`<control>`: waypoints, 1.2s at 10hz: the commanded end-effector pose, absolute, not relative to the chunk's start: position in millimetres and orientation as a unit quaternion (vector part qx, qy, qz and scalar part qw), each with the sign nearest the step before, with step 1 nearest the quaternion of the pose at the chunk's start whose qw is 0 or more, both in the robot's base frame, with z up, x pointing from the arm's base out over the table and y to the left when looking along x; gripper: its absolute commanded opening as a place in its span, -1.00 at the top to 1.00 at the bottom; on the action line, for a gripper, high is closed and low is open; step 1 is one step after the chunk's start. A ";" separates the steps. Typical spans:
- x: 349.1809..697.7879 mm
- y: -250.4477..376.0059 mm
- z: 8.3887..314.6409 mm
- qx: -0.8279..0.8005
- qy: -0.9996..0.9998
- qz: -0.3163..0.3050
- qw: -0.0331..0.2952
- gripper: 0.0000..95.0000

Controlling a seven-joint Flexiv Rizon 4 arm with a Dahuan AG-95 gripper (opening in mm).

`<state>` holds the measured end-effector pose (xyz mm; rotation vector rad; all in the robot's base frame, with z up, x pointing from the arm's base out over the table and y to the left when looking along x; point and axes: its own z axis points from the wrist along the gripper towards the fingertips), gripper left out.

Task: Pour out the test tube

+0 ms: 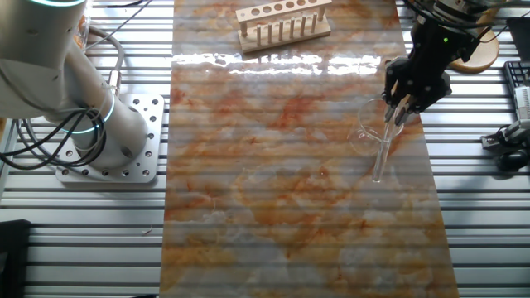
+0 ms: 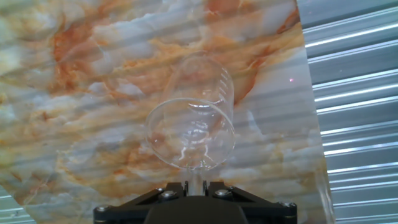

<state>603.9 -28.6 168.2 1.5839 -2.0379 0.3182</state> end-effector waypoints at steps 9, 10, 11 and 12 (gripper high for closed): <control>602.0 -31.4 162.3 0.592 -0.743 0.131 0.282 1.00; 602.0 -31.4 162.3 0.592 -0.743 0.131 0.283 1.00; 601.9 -31.5 162.2 0.592 -0.743 0.132 0.283 1.00; 601.8 -31.6 162.1 0.592 -0.742 0.132 0.284 1.00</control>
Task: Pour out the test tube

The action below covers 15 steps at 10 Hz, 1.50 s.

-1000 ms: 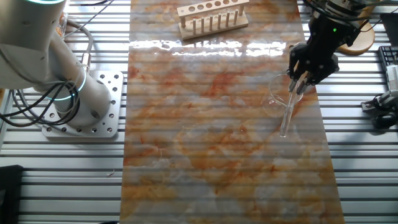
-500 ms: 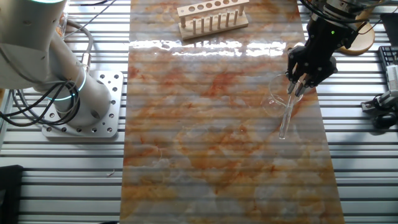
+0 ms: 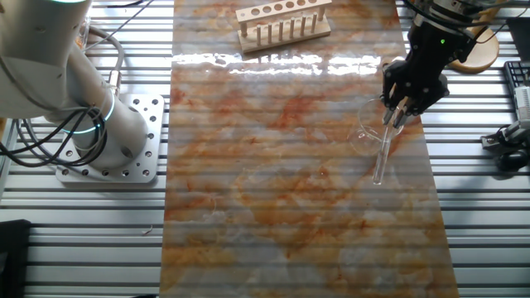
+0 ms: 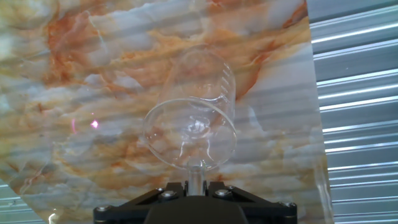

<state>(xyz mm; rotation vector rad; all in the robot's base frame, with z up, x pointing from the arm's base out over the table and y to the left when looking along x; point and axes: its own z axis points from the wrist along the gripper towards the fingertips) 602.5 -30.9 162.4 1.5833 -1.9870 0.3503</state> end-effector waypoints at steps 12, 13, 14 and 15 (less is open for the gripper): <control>601.6 -31.5 162.1 0.593 -0.734 0.143 0.299 1.00; 601.6 -31.5 162.1 0.593 -0.733 0.144 0.300 1.00; 601.5 -31.6 162.1 0.593 -0.732 0.145 0.301 1.00; 601.5 -31.6 162.1 0.593 -0.732 0.146 0.302 1.00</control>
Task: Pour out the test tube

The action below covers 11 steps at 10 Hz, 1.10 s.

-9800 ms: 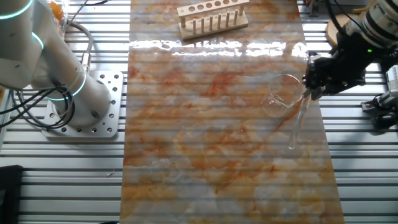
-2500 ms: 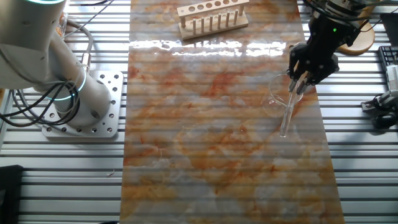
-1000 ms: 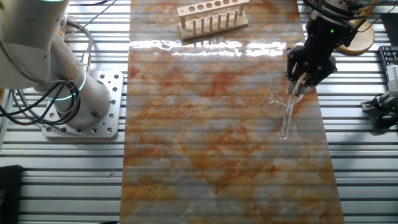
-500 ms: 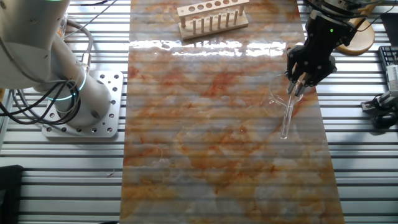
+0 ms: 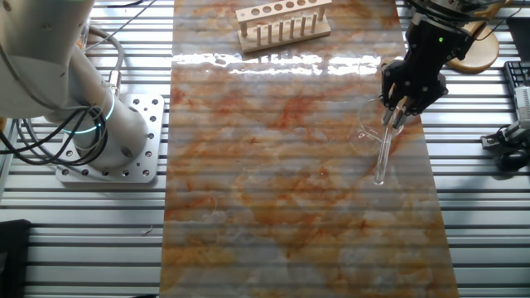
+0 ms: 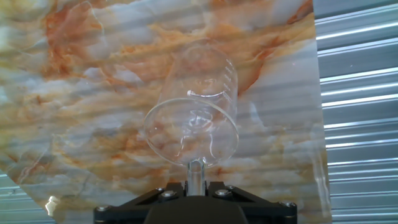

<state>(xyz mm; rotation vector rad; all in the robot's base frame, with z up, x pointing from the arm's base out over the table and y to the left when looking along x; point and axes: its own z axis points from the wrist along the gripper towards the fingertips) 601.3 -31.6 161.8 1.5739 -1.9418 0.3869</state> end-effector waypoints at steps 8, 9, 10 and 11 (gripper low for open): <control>601.3 -31.8 161.8 0.596 -0.727 0.150 0.308 1.00; 601.2 -31.8 161.8 0.596 -0.727 0.150 0.308 1.00; 601.2 -31.8 161.8 0.596 -0.726 0.150 0.308 1.00; 601.2 -31.8 161.8 0.596 -0.726 0.151 0.309 1.00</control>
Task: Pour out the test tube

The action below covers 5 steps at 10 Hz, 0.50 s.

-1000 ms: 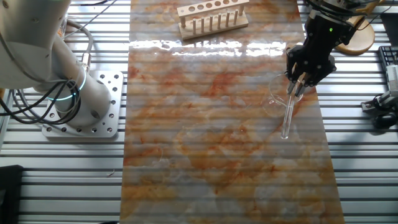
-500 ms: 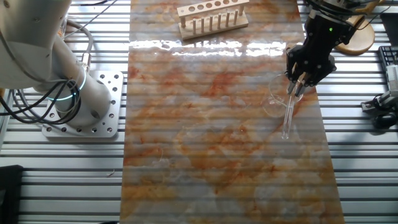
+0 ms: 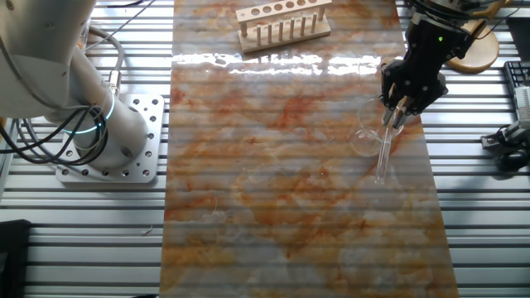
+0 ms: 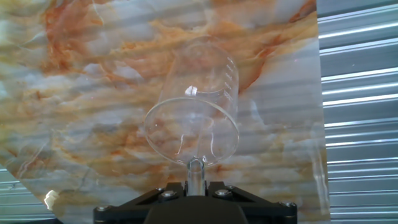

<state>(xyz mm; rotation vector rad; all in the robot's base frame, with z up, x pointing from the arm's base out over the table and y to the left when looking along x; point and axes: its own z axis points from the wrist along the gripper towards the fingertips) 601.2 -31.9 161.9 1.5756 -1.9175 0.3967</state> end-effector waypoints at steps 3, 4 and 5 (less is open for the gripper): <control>601.2 -31.8 161.8 0.596 -0.725 0.152 0.311 1.00; 601.2 -31.8 161.8 0.596 -0.724 0.153 0.312 1.00; 601.2 -31.8 161.8 0.596 -0.722 0.155 0.314 1.00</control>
